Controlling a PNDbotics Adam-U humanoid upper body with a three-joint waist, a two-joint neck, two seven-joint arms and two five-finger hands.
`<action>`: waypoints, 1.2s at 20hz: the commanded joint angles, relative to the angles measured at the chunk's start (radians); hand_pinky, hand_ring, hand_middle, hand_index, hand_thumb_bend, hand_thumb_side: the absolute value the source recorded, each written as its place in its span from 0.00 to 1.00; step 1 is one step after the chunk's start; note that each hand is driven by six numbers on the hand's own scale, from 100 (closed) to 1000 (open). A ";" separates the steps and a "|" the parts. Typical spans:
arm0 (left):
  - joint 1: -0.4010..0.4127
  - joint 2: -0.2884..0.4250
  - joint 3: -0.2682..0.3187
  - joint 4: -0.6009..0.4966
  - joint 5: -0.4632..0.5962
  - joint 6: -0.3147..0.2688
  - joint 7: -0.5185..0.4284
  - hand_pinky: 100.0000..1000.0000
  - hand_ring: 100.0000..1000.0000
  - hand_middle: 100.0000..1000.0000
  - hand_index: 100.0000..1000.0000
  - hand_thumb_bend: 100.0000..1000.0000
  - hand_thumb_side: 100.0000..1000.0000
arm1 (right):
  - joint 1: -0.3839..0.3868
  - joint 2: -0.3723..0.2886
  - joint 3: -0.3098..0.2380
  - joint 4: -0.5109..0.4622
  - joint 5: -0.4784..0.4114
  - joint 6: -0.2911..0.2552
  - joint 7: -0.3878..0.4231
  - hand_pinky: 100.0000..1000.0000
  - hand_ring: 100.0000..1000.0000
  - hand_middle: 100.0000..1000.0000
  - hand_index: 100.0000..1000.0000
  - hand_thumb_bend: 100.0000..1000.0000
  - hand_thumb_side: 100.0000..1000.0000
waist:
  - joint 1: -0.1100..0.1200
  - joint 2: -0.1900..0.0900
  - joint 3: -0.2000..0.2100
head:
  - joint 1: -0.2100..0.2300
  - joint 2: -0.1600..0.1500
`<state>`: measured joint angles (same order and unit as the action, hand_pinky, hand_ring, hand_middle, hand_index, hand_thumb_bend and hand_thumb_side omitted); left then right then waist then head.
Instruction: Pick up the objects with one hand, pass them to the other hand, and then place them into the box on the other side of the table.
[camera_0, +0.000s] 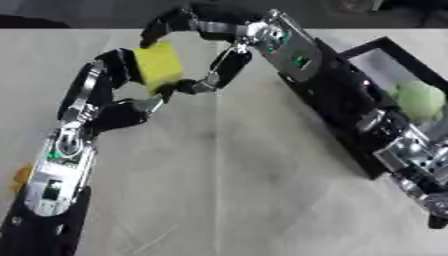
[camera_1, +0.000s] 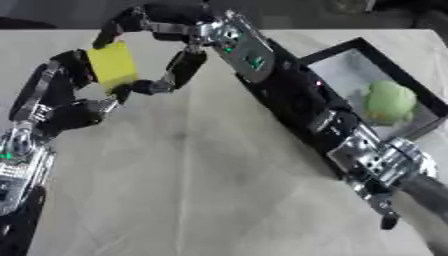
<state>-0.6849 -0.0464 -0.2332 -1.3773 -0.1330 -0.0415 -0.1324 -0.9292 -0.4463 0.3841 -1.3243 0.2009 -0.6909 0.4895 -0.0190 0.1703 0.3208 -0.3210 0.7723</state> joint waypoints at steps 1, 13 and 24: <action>-0.019 -0.021 -0.015 -0.028 0.005 -0.010 -0.005 0.61 0.46 0.29 0.36 0.10 0.00 | -0.022 -0.005 -0.007 0.002 0.007 -0.024 0.033 0.94 0.88 0.68 0.84 0.13 0.01 | -0.005 0.000 0.001 | -0.006 -0.002; -0.017 -0.022 -0.020 -0.012 -0.028 -0.004 -0.010 0.61 0.46 0.29 0.36 0.11 0.00 | -0.017 -0.008 0.007 -0.026 -0.142 0.096 0.097 0.96 0.84 0.54 0.72 0.00 0.01 | -0.003 0.004 -0.003 | -0.009 -0.002; -0.017 -0.027 -0.025 -0.007 -0.052 -0.006 -0.012 0.62 0.47 0.31 0.38 0.20 0.00 | -0.013 -0.009 0.004 -0.038 -0.209 0.152 0.164 0.95 0.78 0.47 0.69 0.00 0.00 | -0.001 0.004 -0.002 | -0.016 -0.002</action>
<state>-0.6845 -0.0545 -0.2439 -1.3708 -0.1769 -0.0448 -0.1404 -0.9232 -0.4600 0.3896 -1.3316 0.0080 -0.5324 0.6387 -0.0190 0.1766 0.3176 -0.3328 0.7723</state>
